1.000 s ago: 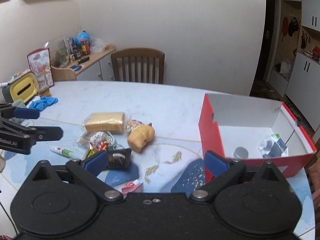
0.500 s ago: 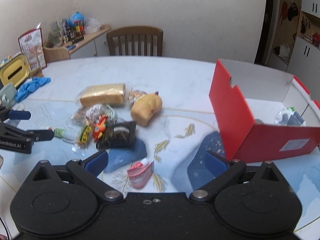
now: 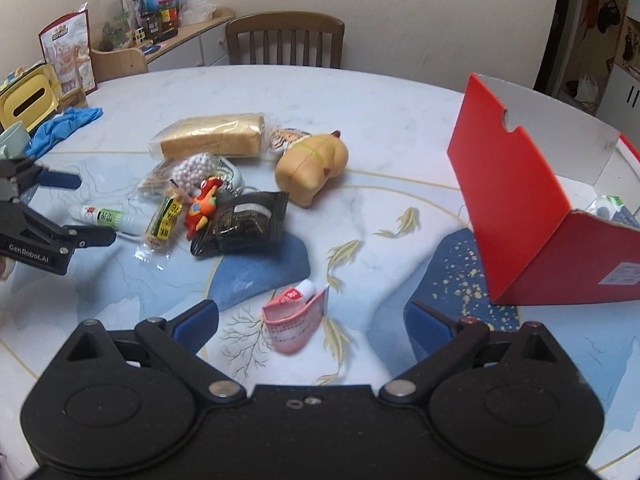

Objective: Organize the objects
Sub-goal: 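Grasp the pink toothpaste tube with the right tool while the left grasps the glue stick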

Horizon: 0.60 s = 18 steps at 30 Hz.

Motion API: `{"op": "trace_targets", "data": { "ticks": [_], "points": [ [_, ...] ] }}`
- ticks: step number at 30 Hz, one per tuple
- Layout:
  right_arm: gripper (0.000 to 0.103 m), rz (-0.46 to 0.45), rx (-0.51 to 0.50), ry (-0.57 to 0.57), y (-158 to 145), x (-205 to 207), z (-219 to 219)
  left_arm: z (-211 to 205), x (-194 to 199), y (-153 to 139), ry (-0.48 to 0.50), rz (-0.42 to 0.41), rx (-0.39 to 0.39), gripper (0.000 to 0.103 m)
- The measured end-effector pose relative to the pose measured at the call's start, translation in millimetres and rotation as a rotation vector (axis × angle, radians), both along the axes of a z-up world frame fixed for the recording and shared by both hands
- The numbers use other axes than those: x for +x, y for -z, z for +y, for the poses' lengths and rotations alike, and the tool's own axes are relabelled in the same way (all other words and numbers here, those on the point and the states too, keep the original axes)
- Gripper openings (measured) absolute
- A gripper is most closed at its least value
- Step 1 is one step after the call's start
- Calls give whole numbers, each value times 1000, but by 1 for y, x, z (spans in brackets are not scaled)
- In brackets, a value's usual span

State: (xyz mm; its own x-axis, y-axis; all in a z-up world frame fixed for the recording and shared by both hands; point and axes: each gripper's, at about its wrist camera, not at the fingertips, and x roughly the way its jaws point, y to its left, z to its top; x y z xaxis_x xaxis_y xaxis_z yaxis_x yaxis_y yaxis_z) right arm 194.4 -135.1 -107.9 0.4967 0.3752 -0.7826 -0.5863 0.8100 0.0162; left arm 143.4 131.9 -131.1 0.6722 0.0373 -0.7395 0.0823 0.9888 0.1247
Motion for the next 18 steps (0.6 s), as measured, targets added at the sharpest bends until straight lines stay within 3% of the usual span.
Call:
{"op": "trace_targets", "data": {
  "ticks": [5,14,18],
  "points": [
    [99,19,-10,-9,7,2,5,13,12,4,92,43,6,102],
    [92,56,-28,-11,20,7,15,17,19,9,154,73,-27,102],
    [86,72,-31,-4,24,10,18,16,17,8,174,77,-55,91]
  ]
}}
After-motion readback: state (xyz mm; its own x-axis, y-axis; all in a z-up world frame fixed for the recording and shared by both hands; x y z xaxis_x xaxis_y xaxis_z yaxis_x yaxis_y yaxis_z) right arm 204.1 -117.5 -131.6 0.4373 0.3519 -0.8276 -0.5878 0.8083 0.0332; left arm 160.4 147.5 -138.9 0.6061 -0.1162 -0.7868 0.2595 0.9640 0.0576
